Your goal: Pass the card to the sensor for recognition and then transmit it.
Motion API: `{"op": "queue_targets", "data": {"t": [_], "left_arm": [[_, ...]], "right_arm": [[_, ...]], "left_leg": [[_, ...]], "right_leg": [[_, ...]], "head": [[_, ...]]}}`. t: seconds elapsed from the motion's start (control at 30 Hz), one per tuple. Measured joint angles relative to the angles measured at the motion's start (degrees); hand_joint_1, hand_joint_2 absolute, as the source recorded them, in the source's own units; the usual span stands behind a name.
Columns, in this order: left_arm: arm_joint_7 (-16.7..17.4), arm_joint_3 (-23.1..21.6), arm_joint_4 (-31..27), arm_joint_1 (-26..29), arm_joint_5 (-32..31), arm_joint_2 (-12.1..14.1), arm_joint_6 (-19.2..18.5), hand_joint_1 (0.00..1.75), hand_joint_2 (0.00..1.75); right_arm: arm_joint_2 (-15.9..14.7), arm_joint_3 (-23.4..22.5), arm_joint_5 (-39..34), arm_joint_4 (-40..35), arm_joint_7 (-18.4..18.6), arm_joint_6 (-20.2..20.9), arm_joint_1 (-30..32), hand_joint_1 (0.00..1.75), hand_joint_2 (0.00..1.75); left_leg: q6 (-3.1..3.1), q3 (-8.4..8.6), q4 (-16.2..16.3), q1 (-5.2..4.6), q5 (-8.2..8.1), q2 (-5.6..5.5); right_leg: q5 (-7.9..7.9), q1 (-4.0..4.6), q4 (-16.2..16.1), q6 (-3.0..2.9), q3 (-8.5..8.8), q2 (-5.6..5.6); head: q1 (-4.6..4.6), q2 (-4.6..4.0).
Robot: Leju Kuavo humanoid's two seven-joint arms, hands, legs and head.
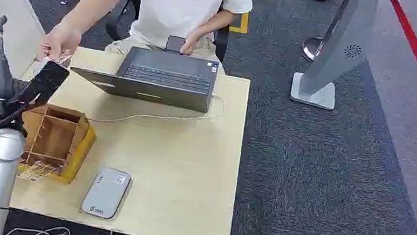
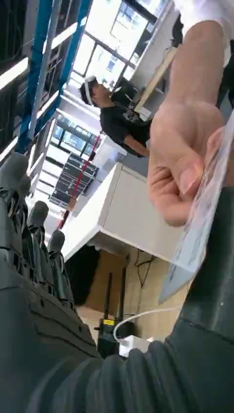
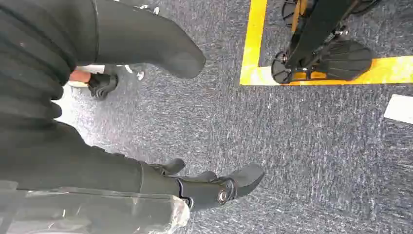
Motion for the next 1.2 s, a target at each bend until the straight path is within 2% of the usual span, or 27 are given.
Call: {"op": "queue_targets", "data": {"t": [0.27, 0.3, 0.53, 0.8, 1.2], "left_arm": [[6.2, -5.8, 8.5, -6.8, -10.4, 3.1, -0.5, 0.0, 1.75], [7.0, -6.4, 9.5, -7.5, -11.6, 3.5, -0.5, 1.75, 1.75], [10.8, -10.6, 19.0, -12.7, -19.2, 5.8, -0.2, 1.75, 1.75], [11.8, -13.6, 30.9, -16.4, -24.7, 7.2, 4.3, 1.75, 1.75], [11.4, -14.5, 36.0, -17.3, -25.4, 7.5, 6.1, 1.75, 1.75]], "right_arm": [[-1.0, 0.3, 1.1, 1.7, 0.7, -0.3, -1.1, 0.0, 1.75], [-1.2, 0.4, 1.1, 1.9, 0.8, -0.4, -1.3, 0.0, 1.75], [-2.2, 1.7, 2.2, 3.6, 2.0, -0.5, -1.1, 0.0, 1.75], [-3.2, 4.2, 4.2, 5.5, 3.1, -0.8, 0.0, 0.0, 1.75], [-3.7, 6.6, 5.7, 6.6, 3.7, -0.7, 0.2, 0.0, 1.75]], "left_leg": [[0.0, 0.0, 0.0, 0.0, 0.01, -0.01], [0.0, 0.0, 0.0, 0.0, 0.01, 0.0], [0.01, 0.0, 0.0, 0.0, 0.03, 0.01], [0.01, -0.01, 0.0, 0.0, 0.03, 0.01], [0.01, -0.01, 0.0, 0.0, 0.03, 0.01]], "right_leg": [[0.01, 0.0, 0.0, 0.01, 0.0, 0.0], [0.01, 0.0, 0.0, 0.01, 0.0, 0.02], [0.02, 0.0, 0.0, 0.0, -0.01, 0.04], [0.02, 0.0, 0.0, 0.0, -0.03, 0.05], [0.02, 0.0, 0.0, 0.0, -0.02, 0.04]], "head": [[0.0, 0.0], [-0.02, 0.0], [0.0, 0.0], [-0.02, 0.0], [0.0, 0.0]]}}
